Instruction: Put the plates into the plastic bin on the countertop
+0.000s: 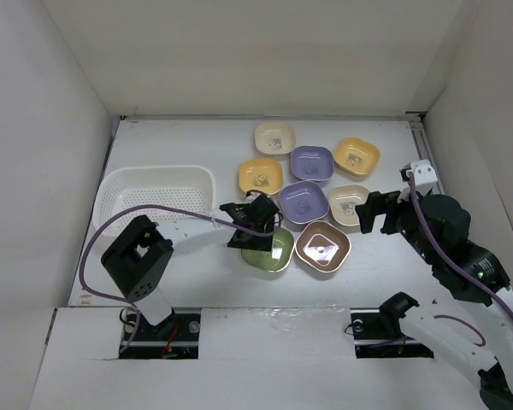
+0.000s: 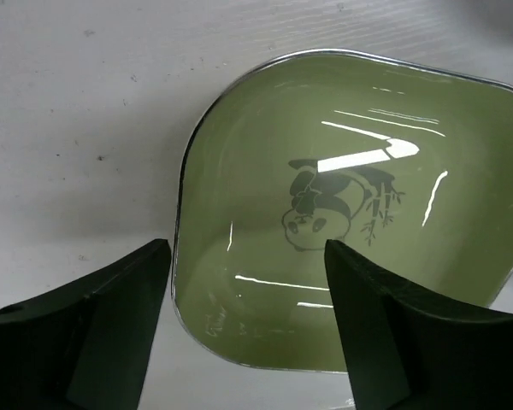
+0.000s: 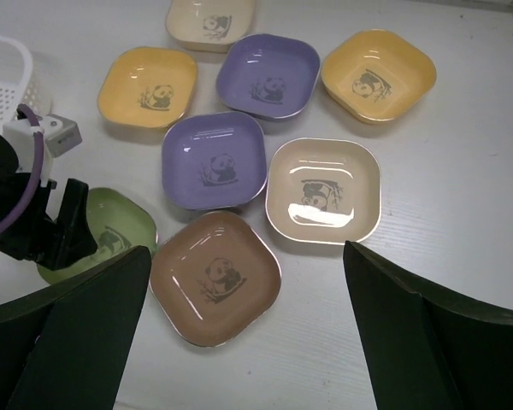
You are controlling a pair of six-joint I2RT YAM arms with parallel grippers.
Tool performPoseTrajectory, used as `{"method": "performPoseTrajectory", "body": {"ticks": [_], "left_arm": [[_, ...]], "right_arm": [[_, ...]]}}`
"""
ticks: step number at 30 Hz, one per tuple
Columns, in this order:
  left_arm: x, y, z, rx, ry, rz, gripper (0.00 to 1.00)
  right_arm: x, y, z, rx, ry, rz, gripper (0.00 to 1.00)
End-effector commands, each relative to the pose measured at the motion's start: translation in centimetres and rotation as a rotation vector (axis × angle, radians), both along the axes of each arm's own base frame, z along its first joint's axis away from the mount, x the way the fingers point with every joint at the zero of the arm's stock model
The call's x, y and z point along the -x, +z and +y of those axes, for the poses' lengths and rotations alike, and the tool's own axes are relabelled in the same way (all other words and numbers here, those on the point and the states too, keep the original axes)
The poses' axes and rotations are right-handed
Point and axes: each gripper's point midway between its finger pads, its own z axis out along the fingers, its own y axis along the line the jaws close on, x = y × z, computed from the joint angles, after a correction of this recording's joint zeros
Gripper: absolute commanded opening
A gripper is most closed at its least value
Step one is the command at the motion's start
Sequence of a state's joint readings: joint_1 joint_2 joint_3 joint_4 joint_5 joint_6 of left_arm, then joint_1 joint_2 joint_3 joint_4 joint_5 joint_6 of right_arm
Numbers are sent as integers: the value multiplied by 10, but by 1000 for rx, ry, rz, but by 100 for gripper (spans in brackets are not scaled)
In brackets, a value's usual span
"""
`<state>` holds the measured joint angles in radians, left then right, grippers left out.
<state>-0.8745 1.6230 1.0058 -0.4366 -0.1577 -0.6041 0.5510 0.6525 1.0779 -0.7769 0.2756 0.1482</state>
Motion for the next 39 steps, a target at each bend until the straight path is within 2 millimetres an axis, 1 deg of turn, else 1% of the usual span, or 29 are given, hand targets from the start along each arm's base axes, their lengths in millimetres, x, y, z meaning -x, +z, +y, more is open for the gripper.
{"method": "performPoseTrajectory", "body": {"ticks": [1,2,4,5,7,8,9,10,11,13,15,17,19,20,22,23,24,25,26,27,29,30,31,33,34,35,36,37,39], "left_arm": [[-9,3,3,11,96,-52,67],[-5,-3,8,-5,96,-40,63],[-6,-2,9,6,108,-55,53],[-1,-8,14,-8,117,-40,40],[1,-10,20,-16,131,-42,33],[4,-13,25,-25,143,-41,24],[4,-13,24,-20,156,-40,20],[9,-17,30,-37,163,-24,13],[9,-18,30,-37,164,-24,1],[18,-21,36,-49,167,-10,0],[23,-14,41,-42,190,-6,0],[27,3,49,-22,206,-28,0],[24,26,45,27,207,-61,0],[16,55,36,100,208,-109,0],[10,86,40,111,217,-168,0],[3,121,39,148,230,-219,0],[-1,139,41,163,243,-256,0],[-12,155,48,154,282,-307,0],[-23,185,52,197,319,-365,0],[-36,198,68,203,388,-404,0],[-60,214,88,211,458,-462,0],[-81,217,116,187,522,-478,0],[-95,220,126,207,556,-492,0],[-111,220,149,246,620,-476,0],[-123,215,183,236,710,-475,0],[-130,215,194,262,753,-486,0],[-131,215,205,283,788,-489,0],[-131,211,228,278,863,-500,0],[-133,207,248,292,946,-515,0]], "right_arm": [[3,26,0,-42,19,-84,100],[3,26,0,-42,19,-84,100],[5,28,-1,-46,19,-91,100],[5,28,-1,-46,19,-91,100],[7,30,0,-54,31,-98,100],[7,30,0,-54,31,-98,100],[8,30,2,-57,43,-96,100],[8,30,2,-57,43,-96,100],[9,30,4,-59,52,-94,100],[9,30,6,-62,62,-93,100],[10,30,7,-64,71,-92,100],[10,32,9,-79,77,-96,100],[9,34,10,-84,77,-104,100],[9,34,10,-84,77,-104,100],[7,36,15,-93,95,-109,100],[7,36,15,-93,95,-109,100],[7,36,15,-93,95,-109,100],[5,36,18,-95,104,-108,100],[5,36,18,-95,104,-108,100],[4,35,19,-97,104,-110,100],[4,38,21,-105,114,-120,100],[1,35,25,-105,125,-114,100],[0,31,25,-100,125,-105,100],[-3,31,32,-110,147,-109,100],[-6,28,34,-104,147,-99,100],[-8,27,37,-105,157,-93,100],[-8,23,40,-103,168,-83,100],[-10,24,41,-104,168,-84,100],[-13,19,45,-101,177,-72,100]]}}
